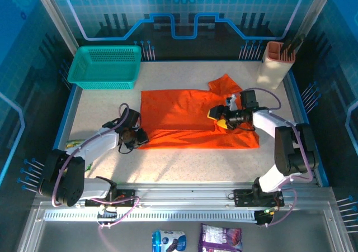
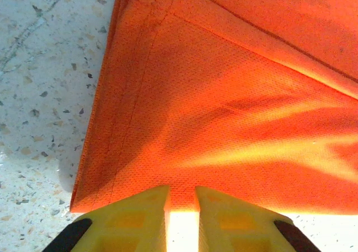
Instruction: Fold the inside-out t-shirt
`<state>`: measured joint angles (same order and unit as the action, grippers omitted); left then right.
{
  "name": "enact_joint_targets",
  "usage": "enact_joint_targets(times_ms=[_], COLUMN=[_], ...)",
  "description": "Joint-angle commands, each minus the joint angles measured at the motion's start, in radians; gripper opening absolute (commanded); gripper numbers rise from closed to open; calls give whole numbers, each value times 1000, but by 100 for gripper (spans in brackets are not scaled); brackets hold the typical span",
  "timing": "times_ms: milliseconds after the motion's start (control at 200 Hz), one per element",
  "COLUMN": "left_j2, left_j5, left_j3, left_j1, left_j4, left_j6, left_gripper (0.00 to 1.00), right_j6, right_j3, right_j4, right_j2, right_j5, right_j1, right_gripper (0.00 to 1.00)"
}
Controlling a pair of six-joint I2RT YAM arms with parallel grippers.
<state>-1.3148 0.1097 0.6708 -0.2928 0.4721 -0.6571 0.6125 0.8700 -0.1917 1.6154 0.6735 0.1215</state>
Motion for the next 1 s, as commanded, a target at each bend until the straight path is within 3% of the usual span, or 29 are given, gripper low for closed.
enact_joint_targets(times_ms=[0,110,210,395,585,750,996], left_j2=[18,22,43,18,-75,-179,-279], left_j5=[-1,6,7,11,-17,-19,-75], left_j3=[14,22,29,83,172,213,207], left_j1=[1,1,1,-1,0,0,1], left_j4=[33,43,50,52,34,-19,-62], left_j6=[-19,-17,-15,1,41,56,49], left_gripper=[20,20,20,20,20,19,18], right_j6=[48,55,90,112,18,-131,-180], right_j3=[3,4,-2,-48,-74,-72,-160], right_j4=[86,134,190,171,-34,-272,-287], right_j2=[78,179,233,78,-116,-175,-143], right_j5=[-15,-68,-6,14,-21,-90,-113], right_j1=[10,10,9,-20,-160,-307,-442], right_gripper=[84,82,79,80,82,82,80])
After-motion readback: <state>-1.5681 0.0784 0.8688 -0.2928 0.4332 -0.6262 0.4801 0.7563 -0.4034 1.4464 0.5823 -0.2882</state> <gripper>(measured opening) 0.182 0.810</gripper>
